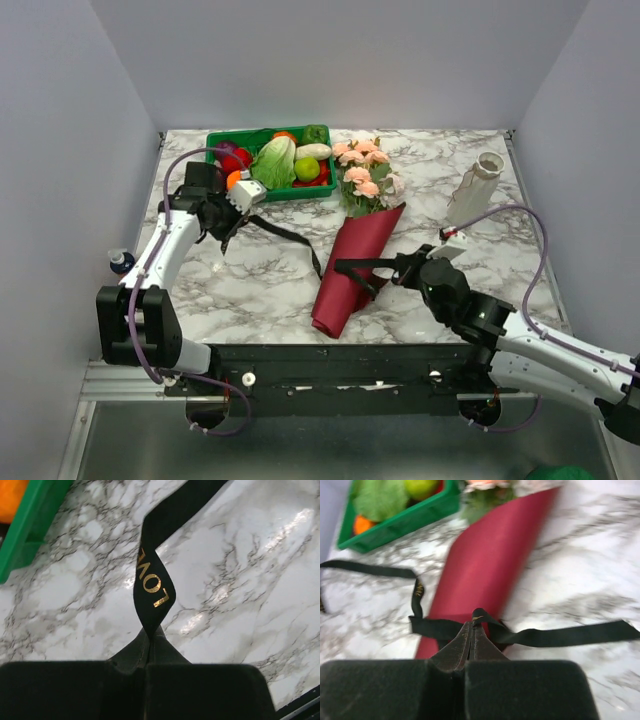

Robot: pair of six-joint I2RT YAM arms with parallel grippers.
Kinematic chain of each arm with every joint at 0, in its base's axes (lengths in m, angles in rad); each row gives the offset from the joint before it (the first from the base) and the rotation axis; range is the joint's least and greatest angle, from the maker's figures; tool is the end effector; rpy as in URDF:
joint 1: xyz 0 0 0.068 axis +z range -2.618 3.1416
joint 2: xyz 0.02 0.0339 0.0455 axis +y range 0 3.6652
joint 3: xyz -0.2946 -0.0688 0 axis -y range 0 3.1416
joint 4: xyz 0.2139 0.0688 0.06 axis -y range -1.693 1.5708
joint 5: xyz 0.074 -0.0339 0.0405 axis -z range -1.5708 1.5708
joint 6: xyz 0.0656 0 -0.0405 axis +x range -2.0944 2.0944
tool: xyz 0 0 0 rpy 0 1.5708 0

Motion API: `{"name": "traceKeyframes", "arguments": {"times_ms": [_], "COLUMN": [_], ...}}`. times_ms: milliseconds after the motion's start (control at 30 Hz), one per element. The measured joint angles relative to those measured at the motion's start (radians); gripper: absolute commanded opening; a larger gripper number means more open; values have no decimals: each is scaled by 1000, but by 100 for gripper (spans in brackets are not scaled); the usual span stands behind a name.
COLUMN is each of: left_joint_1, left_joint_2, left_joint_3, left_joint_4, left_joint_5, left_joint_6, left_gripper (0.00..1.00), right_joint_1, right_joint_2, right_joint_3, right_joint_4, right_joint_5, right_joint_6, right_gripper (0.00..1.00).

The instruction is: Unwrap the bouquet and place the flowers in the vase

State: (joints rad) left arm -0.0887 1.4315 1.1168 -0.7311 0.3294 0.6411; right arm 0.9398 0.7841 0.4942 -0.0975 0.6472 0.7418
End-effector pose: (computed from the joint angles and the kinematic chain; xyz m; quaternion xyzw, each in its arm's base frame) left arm 0.2663 -0.0450 0.2783 0.3797 0.8748 -0.0825 0.2895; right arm 0.1207 0.0982 0.2702 0.0987 0.8006 0.2181 0.5493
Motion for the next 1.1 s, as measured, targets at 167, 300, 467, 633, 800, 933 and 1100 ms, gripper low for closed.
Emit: {"name": "traceKeyframes", "arguments": {"times_ms": [167, 300, 467, 633, 800, 933, 1100], "left_joint_1": [98, 121, 120, 89, -81, -242, -322], "left_joint_2": [-21, -21, -23, -45, -73, -76, -6], "left_joint_3": [-27, -49, -34, 34, 92, 39, -25], "left_joint_4": [14, 25, 18, -41, -88, -78, -47], "left_joint_5": [-58, -129, -157, -100, 39, 111, 120], "left_joint_6": [-6, -21, -44, -61, -65, -66, -90], "left_gripper": [7, 43, 98, 99, 99, 99, 99], "right_joint_1": [-37, -50, -51, -65, -116, -123, -103], "right_joint_2": [-35, 7, 47, 56, 11, 0, 116], "right_joint_3": [9, 60, 144, 254, 351, 356, 344], "right_joint_4": [-272, -562, -866, -1021, -1043, -845, -628], "right_joint_5": [133, 221, 288, 351, 397, 346, 210], "right_joint_6": [137, 344, 589, 673, 560, 261, 22], "right_gripper": [1, 1, 57, 80, 84, 84, 84]}}
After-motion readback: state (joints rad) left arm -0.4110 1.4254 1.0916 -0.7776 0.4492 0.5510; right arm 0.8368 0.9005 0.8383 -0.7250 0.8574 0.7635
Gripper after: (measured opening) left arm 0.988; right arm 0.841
